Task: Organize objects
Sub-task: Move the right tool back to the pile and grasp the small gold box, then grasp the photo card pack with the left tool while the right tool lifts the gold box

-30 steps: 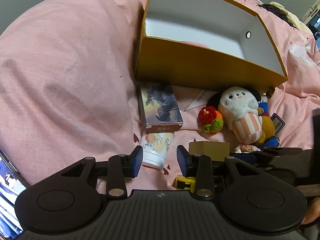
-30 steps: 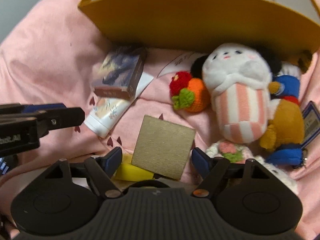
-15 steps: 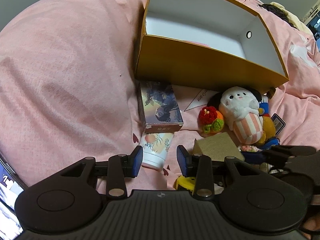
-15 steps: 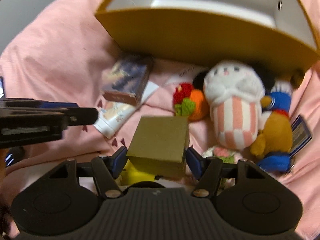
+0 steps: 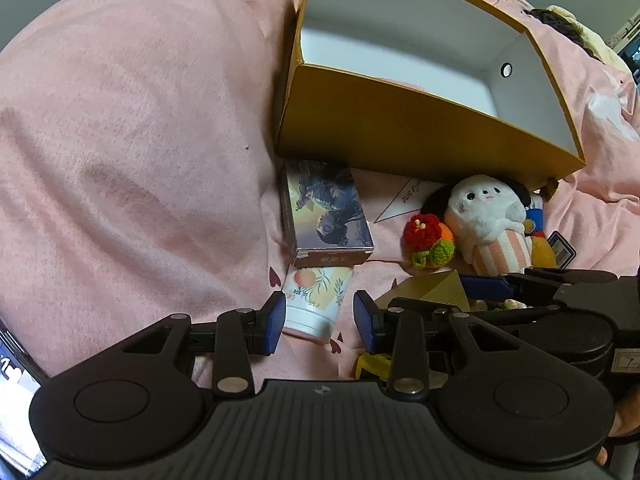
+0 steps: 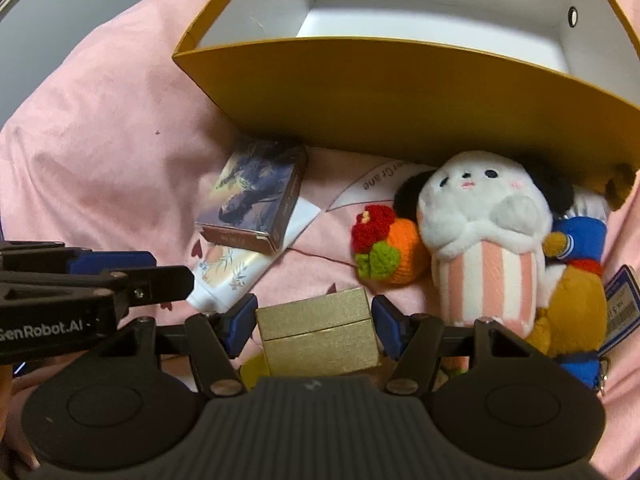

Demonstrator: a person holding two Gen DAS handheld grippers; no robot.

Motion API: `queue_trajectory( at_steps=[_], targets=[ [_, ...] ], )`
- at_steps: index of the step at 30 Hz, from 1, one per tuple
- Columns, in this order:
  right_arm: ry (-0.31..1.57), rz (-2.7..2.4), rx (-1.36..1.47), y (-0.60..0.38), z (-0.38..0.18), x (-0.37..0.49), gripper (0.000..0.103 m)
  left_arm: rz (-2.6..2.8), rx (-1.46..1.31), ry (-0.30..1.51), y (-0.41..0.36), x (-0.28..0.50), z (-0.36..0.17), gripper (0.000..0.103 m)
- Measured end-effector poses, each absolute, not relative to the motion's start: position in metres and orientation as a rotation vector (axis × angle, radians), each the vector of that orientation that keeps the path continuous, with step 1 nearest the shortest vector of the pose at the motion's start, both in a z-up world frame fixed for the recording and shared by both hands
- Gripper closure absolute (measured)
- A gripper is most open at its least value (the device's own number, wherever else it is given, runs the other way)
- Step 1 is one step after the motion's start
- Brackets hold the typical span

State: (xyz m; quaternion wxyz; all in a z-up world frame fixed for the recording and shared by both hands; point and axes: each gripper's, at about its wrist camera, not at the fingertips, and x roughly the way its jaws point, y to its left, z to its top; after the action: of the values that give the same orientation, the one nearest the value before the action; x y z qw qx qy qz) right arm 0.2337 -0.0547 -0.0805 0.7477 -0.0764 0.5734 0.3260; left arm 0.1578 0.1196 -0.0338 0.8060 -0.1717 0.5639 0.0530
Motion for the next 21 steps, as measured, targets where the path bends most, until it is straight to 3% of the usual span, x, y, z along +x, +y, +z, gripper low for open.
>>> queue_trajectory(
  at_steps=[3, 9, 13, 21],
  targets=[
    [1.261, 0.74, -0.191, -0.057, -0.079, 0.229, 0.031, 0.114, -0.373, 1.209, 0.121, 0.158, -0.034, 0.06],
    [1.239, 0.802, -0.287, -0.059, -0.08, 0.211, 0.028, 0.115, -0.367, 1.216, 0.122, 0.163, -0.036, 0.06],
    [1.232, 0.793, -0.341, -0.058, -0.085, 0.21, 0.04, 0.109, -0.362, 1.214, 0.12, 0.165, -0.035, 0.059],
    [1.174, 0.804, -0.343, -0.061, -0.066, 0.217, 0.041, 0.117, -0.363, 1.218, 0.12, 0.165, -0.037, 0.058]
  ],
)
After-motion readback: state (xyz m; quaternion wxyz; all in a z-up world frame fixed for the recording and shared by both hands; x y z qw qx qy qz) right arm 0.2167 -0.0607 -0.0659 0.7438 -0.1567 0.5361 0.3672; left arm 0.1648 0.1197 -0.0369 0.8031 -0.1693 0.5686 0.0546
